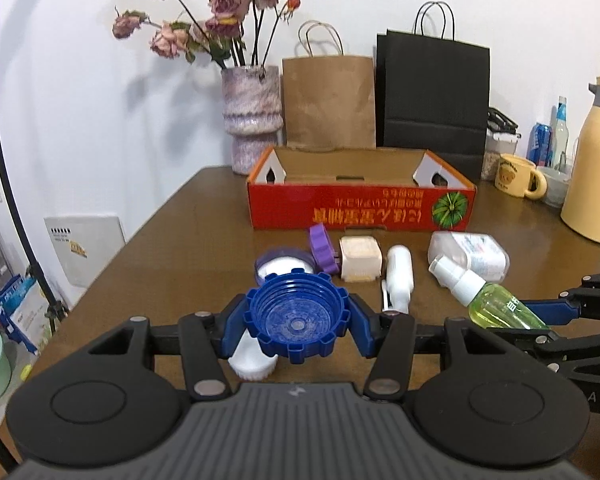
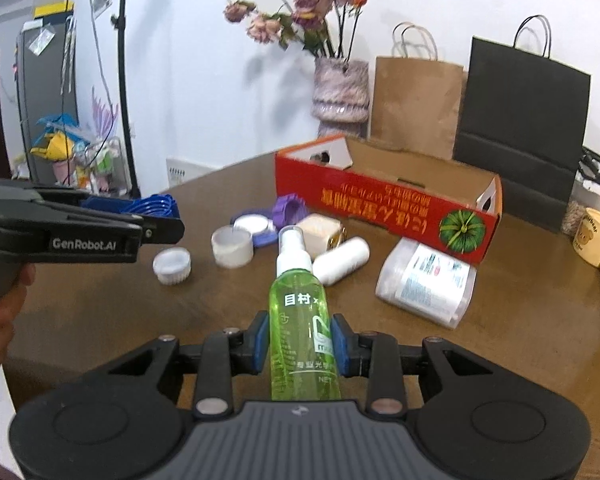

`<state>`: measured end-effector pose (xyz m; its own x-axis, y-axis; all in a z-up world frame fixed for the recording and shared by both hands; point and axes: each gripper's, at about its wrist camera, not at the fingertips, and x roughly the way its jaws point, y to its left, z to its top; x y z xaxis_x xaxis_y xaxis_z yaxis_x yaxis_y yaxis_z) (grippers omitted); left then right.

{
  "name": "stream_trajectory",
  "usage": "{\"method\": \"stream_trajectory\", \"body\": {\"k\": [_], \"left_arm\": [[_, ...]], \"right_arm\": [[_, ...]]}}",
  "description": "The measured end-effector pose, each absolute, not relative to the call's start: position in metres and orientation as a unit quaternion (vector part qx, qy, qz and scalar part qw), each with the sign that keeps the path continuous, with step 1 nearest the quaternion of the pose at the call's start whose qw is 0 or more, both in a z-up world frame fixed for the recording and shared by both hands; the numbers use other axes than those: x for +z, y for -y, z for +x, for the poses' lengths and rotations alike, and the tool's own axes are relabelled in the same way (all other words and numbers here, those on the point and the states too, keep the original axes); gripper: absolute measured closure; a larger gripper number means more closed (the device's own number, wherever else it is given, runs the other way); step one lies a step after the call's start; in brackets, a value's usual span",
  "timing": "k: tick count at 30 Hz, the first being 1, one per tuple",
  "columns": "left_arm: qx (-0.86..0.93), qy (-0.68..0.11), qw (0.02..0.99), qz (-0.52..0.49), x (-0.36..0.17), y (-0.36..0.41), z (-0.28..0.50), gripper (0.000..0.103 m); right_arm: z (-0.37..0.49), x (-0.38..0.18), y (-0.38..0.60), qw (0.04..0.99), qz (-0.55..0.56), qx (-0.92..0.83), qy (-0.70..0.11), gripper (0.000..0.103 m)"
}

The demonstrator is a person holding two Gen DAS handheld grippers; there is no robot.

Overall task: Organize rigid objects
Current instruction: 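Carry the blue cap and green bottle into the red box and release both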

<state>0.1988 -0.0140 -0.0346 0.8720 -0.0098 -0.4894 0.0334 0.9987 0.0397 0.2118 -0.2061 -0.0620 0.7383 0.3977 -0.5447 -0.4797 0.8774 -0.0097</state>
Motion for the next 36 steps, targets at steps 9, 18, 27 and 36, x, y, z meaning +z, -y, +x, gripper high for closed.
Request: {"method": "stream_trajectory", "body": {"k": [9, 18, 27, 36], "left_arm": [[-0.009, -0.228, 0.973, 0.025, -0.013, 0.017, 0.218, 0.049], [-0.01, -0.212, 0.977, 0.016, 0.005, 0.018, 0.245, 0.049], [-0.005, -0.196, 0.98, 0.021, 0.018, 0.025, 0.278, 0.049], [0.003, -0.193, 0.981, 0.011, 0.025, 0.03, 0.317, 0.049]], "right_arm": [[0.226, -0.041, 0.202, 0.942, -0.051, 0.218, -0.25, 0.073], [0.251, -0.024, 0.2, 0.952, -0.024, 0.203, -0.229, 0.073], [0.284, -0.008, 0.2, 0.962, -0.009, 0.183, -0.202, 0.073], [0.319, -0.002, 0.204, 0.97, 0.008, 0.164, -0.178, 0.073]]}}
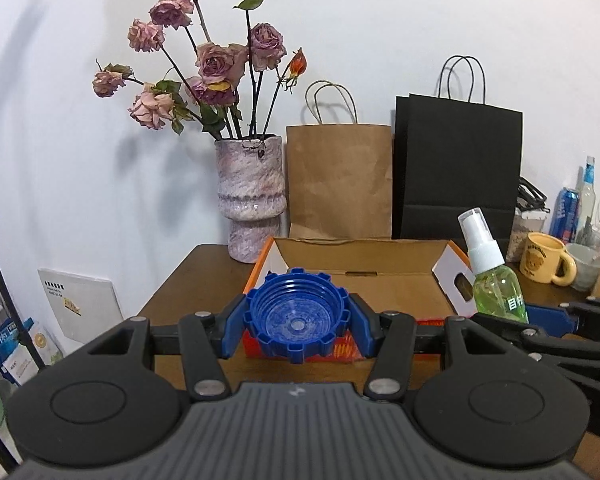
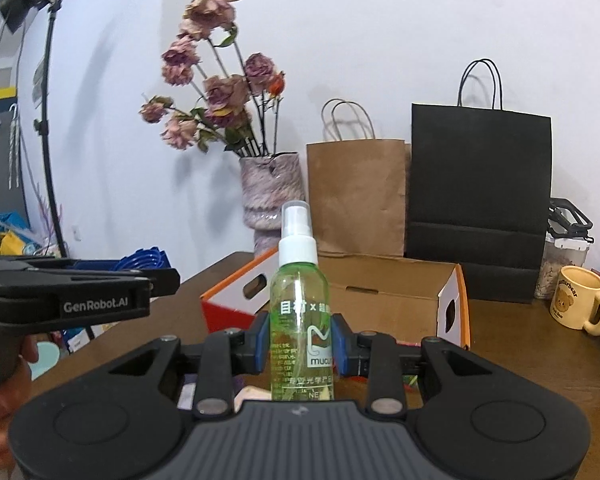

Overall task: Organize rigid objects
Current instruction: 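Carry the blue cap and green bottle into the red box and release both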

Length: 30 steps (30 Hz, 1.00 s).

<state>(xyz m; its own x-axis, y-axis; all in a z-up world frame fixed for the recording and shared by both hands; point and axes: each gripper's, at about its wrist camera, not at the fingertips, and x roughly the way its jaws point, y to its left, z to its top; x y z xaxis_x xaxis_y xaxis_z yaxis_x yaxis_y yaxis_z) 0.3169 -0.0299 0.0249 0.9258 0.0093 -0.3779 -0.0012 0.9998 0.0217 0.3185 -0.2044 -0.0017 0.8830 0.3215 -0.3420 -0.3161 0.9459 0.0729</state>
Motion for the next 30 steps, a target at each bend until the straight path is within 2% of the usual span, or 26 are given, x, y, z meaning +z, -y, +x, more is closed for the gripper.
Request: {"method": "stream_trajectory", "body": {"k": [13, 30], "left_arm": [[0.014, -0.176, 0.984, -0.007, 0.029, 0.04, 0.376, 0.049], [0.039, -0.209, 0.977, -0.022, 0.012, 0.033, 0.475, 0.049]], "right_arm": [[0.378, -0.003, 0.207, 0.975, 0.02, 0.147, -0.164, 0.073], [0.469, -0.005, 0.198, 0.973, 0.006, 0.135, -0.188, 0.073]]}}
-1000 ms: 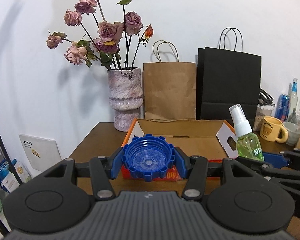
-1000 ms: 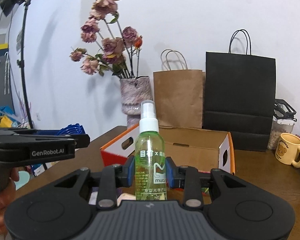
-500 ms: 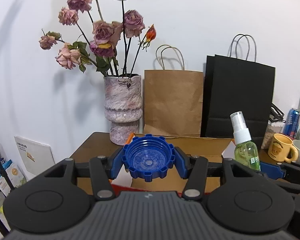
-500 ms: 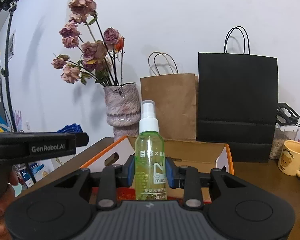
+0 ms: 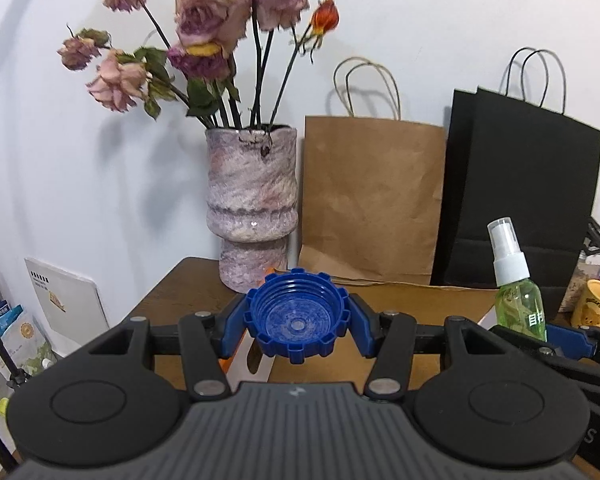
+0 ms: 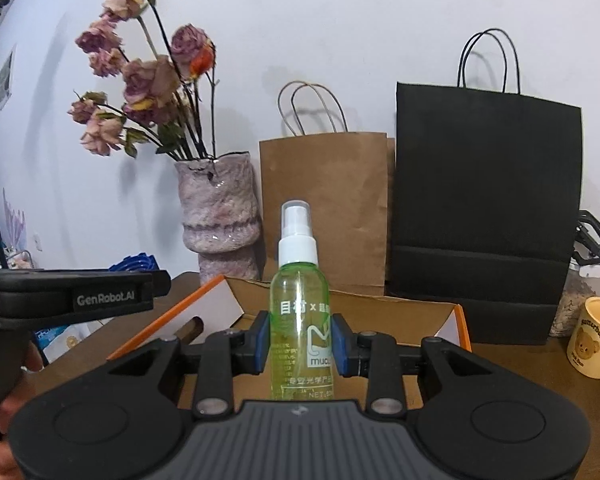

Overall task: Organize rigid objects
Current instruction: 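Carry the blue cap and green bottle into the red box and release both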

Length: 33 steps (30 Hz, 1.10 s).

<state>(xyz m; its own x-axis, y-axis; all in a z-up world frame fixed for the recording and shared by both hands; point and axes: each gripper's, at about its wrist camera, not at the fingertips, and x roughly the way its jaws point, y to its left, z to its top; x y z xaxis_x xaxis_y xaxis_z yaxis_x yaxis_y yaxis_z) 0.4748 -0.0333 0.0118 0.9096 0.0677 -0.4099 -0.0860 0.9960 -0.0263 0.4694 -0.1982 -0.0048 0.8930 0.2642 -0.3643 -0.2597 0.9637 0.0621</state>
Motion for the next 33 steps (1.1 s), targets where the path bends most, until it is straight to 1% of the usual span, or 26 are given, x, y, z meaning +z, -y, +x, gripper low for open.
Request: {"method": "stream_trajectory", "body": {"k": [9, 19, 21, 22, 23, 24, 25, 26, 33], "left_arm": [[0.054, -0.231, 0.971, 0.002, -0.006, 0.042, 0.51, 0.049], [0.059, -0.264, 0.963, 0.018, -0.025, 0.041, 0.53, 0.048], [0.061, -0.267, 0.962, 0.018, -0.026, 0.039, 0.531, 0.033], [0.063, -0.264, 0.962, 0.019, -0.026, 0.039, 0.531, 0.013], [0.067, -0.259, 0.963, 0.023, -0.026, 0.039, 0.531, 0.0], [0.07, -0.255, 0.964, 0.029, -0.026, 0.039, 0.53, 0.0], [0.072, -0.253, 0.964, 0.033, -0.026, 0.039, 0.53, 0.0], [0.073, -0.254, 0.964, 0.033, -0.026, 0.039, 0.531, 0.0], [0.077, -0.255, 0.963, 0.028, -0.025, 0.038, 0.531, 0.0]], "right_arm": [[0.506, -0.017, 0.196, 0.967, 0.0, 0.134, -0.218, 0.073], [0.52, -0.037, 0.192, 0.96, -0.018, 0.128, -0.249, 0.072], [0.522, -0.039, 0.192, 0.958, -0.023, 0.124, -0.256, 0.072], [0.522, -0.04, 0.193, 0.959, -0.028, 0.121, -0.256, 0.062], [0.523, -0.039, 0.193, 0.959, -0.029, 0.116, -0.257, 0.052], [0.523, -0.039, 0.195, 0.96, -0.027, 0.112, -0.257, 0.027], [0.523, -0.039, 0.195, 0.961, -0.027, 0.108, -0.254, 0.005], [0.522, -0.039, 0.196, 0.962, -0.029, 0.105, -0.25, 0.001], [0.522, -0.038, 0.198, 0.962, -0.026, 0.101, -0.25, 0.0]]}}
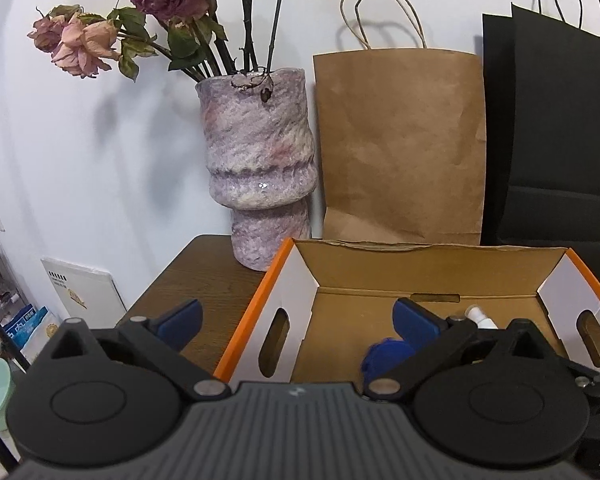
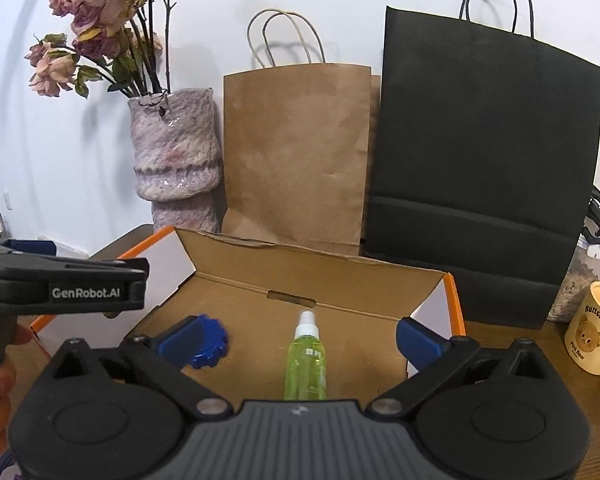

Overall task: Organize rigid objects
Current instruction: 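Carry the blue cap and green bottle into the red box and release both, then withdraw both tools from the box back toward the remaining objects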

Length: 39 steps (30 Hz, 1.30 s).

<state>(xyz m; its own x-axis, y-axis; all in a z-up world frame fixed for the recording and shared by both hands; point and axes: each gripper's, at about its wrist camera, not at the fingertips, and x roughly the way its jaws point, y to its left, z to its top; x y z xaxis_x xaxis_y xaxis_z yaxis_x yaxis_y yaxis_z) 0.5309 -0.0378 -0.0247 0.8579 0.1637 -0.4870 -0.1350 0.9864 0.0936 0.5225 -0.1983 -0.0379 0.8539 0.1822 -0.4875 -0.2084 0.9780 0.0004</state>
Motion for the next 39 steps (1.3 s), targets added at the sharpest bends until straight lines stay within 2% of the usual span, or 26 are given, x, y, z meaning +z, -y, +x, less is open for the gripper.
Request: {"method": "stream_trajectory", "body": {"k": [20, 39], "left_arm": [[0.081, -0.249, 0.965, 0.015, -0.017, 0.034, 0.518, 0.0], [0.073, -0.227, 0.971, 0.0, 0.002, 0.027, 0.458, 0.0]], "right_arm": [[0.507, -0.033, 0.201, 0.965, -0.023, 0.101, -0.242, 0.0], [0.438, -0.012, 0.21, 0.976, -0.011, 0.099, -0.194, 0.0]]}}
